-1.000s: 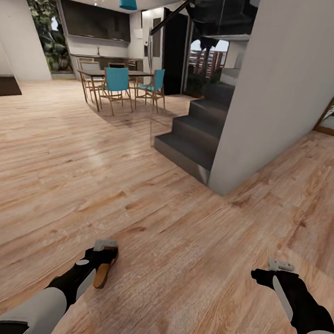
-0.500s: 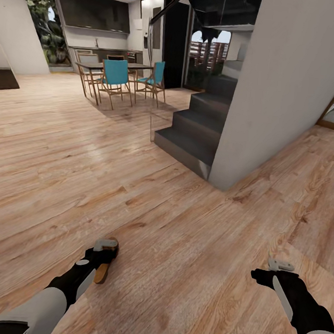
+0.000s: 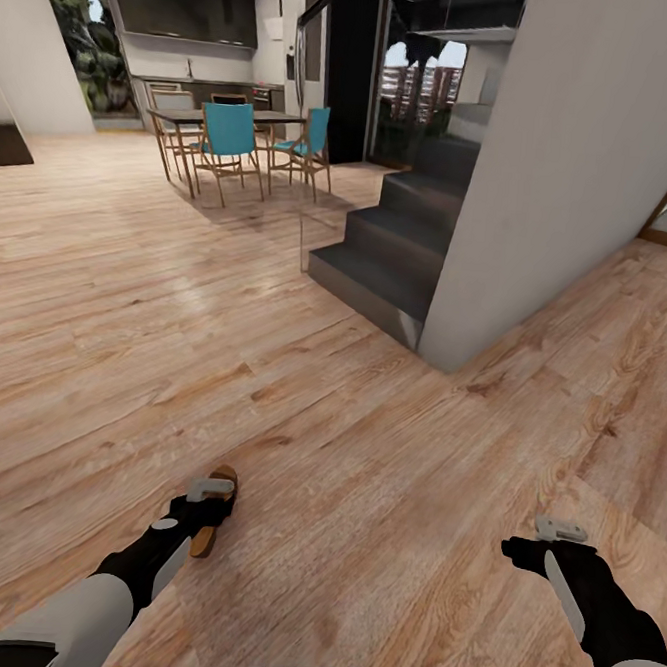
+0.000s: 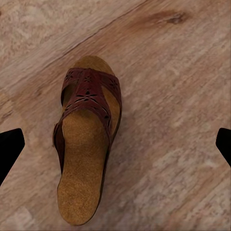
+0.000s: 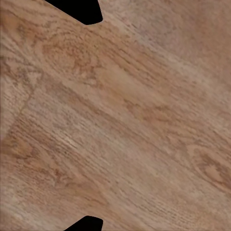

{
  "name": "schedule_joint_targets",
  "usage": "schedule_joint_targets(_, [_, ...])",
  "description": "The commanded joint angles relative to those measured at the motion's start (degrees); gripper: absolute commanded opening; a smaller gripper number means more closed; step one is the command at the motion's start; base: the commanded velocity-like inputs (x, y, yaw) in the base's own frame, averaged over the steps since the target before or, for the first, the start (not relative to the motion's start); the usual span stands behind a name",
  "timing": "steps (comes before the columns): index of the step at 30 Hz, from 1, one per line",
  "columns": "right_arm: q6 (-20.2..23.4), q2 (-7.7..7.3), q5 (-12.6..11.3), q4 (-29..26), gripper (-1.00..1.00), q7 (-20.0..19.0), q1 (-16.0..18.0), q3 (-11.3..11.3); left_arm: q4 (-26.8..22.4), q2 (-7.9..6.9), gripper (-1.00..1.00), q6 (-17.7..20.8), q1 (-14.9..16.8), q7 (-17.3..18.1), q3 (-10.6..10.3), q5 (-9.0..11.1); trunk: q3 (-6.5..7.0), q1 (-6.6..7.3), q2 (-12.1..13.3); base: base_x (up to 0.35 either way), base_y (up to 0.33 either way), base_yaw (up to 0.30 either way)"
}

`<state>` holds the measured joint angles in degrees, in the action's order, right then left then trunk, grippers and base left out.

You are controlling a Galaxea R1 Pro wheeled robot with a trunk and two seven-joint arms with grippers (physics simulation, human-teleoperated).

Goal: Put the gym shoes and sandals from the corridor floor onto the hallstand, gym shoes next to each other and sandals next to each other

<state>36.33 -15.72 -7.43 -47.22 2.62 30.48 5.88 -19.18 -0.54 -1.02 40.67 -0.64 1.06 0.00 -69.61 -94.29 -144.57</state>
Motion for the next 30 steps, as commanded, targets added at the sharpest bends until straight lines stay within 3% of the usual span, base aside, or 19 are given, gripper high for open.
schedule_joint_targets(1, [0.23, -0.01, -0.57, -0.07, 1.0, 0.28, 0.01, 0.0, 0.02, 0.01, 1.0, -0.09, 0.02, -0.06, 0.1, 0.0, -0.04, 0.01, -0.02, 0.0, 0.0, 0.0])
schedule_joint_targets(4, [0.23, -0.01, -0.57, -0.07, 1.0, 0.28, 0.01, 0.0, 0.02, 0.01, 1.0, -0.11, 0.02, -0.06, 0.12, 0.0, -0.04, 0.01, -0.02, 0.0, 0.0, 0.0])
schedule_joint_targets(11, [0.23, -0.01, -0.57, -0.07, 1.0, 0.28, 0.01, 0.0, 0.02, -0.04, 1.0, -0.11, 0.02, -0.06, 0.13, 0.0, -1.59, -0.17, -0.11, 0.0, 0.0, 0.0])
schedule_joint_targets(30, [0.23, -0.01, -0.57, -0.07, 1.0, 0.28, 0.02, 0.0, 0.02, -0.85, 1.0, -0.08, 0.02, -0.06, 0.09, 0.0, -2.48, -0.27, -0.16, 0.0, 0.0, 0.0])
